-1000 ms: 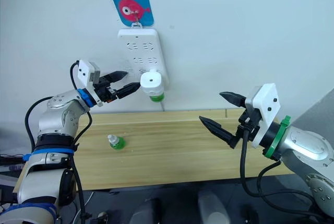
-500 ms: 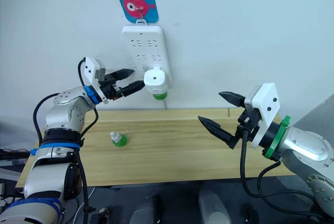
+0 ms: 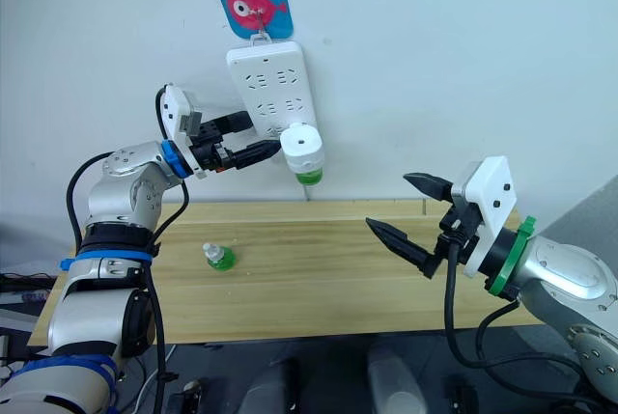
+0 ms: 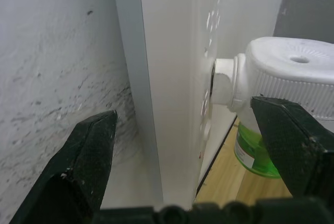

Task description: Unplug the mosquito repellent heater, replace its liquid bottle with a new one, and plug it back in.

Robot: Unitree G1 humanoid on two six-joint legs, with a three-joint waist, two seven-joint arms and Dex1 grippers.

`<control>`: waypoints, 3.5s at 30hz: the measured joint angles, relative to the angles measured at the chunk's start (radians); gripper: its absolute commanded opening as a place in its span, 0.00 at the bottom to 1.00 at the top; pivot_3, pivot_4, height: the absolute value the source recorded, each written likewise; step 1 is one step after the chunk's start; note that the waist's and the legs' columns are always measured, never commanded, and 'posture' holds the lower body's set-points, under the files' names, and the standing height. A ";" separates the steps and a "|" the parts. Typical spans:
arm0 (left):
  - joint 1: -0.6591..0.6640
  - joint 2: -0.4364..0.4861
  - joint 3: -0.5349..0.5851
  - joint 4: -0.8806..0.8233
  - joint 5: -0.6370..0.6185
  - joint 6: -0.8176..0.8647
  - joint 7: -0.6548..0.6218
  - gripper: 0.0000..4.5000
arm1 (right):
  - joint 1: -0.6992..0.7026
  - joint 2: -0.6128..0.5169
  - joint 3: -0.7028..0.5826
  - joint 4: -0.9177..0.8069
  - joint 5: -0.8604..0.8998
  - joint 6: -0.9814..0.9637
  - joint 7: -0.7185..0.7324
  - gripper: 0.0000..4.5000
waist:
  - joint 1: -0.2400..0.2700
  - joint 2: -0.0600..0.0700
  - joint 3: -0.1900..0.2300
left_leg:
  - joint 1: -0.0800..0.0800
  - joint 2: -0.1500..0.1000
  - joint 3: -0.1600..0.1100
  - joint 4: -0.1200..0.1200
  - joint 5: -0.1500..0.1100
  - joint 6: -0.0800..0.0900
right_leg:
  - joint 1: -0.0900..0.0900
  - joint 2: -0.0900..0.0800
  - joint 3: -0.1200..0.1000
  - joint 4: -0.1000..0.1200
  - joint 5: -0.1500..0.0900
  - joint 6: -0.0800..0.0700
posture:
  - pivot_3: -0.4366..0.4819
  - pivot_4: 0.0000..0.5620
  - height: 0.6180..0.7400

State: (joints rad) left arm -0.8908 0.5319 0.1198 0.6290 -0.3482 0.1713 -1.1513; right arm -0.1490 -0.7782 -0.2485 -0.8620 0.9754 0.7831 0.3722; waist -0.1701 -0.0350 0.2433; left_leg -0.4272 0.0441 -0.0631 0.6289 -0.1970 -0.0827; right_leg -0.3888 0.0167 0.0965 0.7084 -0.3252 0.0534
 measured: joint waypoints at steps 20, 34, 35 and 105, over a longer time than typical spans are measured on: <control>-0.019 -0.007 -0.003 0.002 0.001 0.000 -0.058 0.29 | -0.127 0.095 0.235 -0.023 -0.170 0.067 -0.224 1.00 | -0.015 0.000 0.005 | -0.002 0.000 -0.001 0.001 0.000 0.000 | -0.001 0.000 0.000 -0.003 0.001 0.002 | 0.11 0.42 0.86; -0.001 -0.008 -0.004 -0.055 -0.001 0.019 -0.048 0.29 | -0.491 0.523 0.592 0.282 -0.604 0.183 -0.507 1.00 | -0.018 0.001 0.006 | -0.006 0.000 -0.009 0.000 0.000 0.000 | -0.001 -0.002 -0.008 -0.002 0.004 -0.003 | 0.16 0.40 0.86; 0.003 -0.008 -0.005 -0.062 -0.001 0.021 -0.043 0.29 | -0.500 0.535 0.595 0.293 -0.620 0.182 -0.504 1.00 | -0.018 0.001 0.006 | -0.006 0.000 -0.010 0.000 0.000 0.000 | -0.001 -0.002 -0.008 -0.002 0.004 -0.003 | 0.16 0.40 0.86; 0.394 -0.225 -0.193 -0.761 -0.023 -0.003 0.306 0.85 | -0.250 0.934 -0.074 0.149 0.326 0.069 -0.847 0.66 | -0.050 0.004 0.007 | -0.007 -0.001 -0.005 -0.002 0.003 0.001 | -0.007 0.002 0.001 0.005 0.005 -0.002 | 0.14 0.41 0.86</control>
State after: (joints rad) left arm -0.4963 0.3070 -0.0732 -0.1322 -0.3713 0.1681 -0.8453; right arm -0.3995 0.1554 -0.3228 -0.7132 1.3009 0.8518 -0.4752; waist -0.2198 -0.0314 0.2501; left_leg -0.4340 0.0435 -0.0685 0.6273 -0.1939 -0.0820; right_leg -0.3954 0.0183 0.0977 0.7131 -0.3200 0.0513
